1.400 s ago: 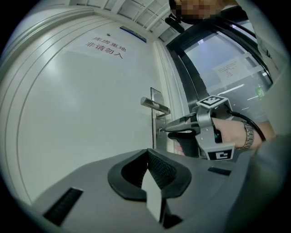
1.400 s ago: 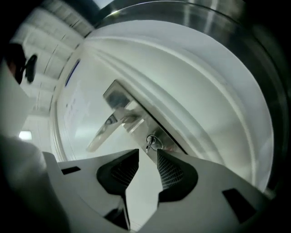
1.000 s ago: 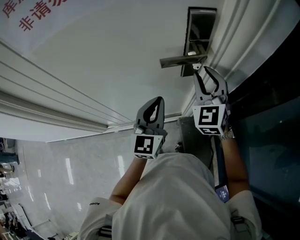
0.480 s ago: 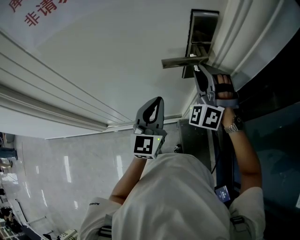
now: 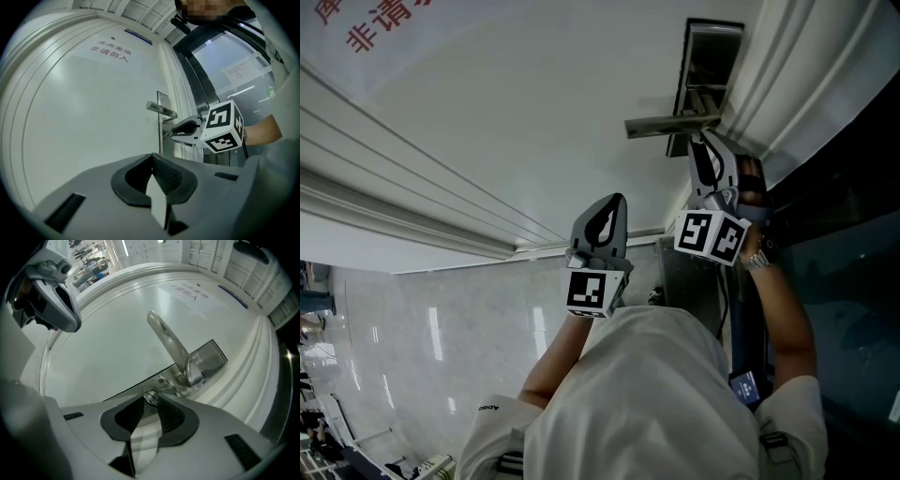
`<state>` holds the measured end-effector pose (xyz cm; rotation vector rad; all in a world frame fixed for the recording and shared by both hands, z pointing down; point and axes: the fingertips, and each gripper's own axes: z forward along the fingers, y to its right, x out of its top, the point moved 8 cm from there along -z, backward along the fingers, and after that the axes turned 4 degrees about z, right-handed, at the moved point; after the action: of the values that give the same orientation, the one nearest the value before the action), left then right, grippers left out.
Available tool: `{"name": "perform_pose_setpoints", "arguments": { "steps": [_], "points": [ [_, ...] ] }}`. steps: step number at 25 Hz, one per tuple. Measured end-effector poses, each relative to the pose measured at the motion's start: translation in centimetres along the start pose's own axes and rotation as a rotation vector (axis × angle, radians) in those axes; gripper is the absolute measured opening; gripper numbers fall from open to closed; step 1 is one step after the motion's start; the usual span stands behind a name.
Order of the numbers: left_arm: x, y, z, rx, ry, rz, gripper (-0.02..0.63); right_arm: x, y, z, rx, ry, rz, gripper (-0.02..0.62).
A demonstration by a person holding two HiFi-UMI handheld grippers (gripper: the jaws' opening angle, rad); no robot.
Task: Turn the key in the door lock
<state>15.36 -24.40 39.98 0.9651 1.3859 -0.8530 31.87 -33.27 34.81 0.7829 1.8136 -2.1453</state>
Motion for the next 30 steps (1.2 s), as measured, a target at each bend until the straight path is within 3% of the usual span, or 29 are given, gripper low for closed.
{"name": "perform_pose_setpoints", "arguments": {
  "steps": [6, 12, 23, 27, 30],
  "points": [
    [-0.1, -0.2, 0.1, 0.002, -0.001, -0.004, 0.009, -0.1, 0.2, 0.1, 0.003, 0.004, 0.12, 0.092],
    [0.0, -0.2, 0.2, -0.007, -0.001, -0.002, 0.009, -0.1, -0.8, 0.0, -0.074, 0.032, 0.039, 0.092],
    [-0.2, -0.3, 0.3, -0.008, -0.013, 0.007, 0.009, 0.3, -0.7, -2.2, -0.053, 0.076, 0.25, 0.098],
    [-0.2, -0.3, 0.3, -0.001, -0.015, 0.011, 0.009, 0.8, -0.7, -4.0, -0.07, 0.169, 0.339, 0.097],
    [-0.3, -0.3, 0.1, 0.013, -0.017, 0.011, 0.009, 1.1, -1.0, -4.9, -0.07, 0.244, 0.415, 0.028]
  ]
}}
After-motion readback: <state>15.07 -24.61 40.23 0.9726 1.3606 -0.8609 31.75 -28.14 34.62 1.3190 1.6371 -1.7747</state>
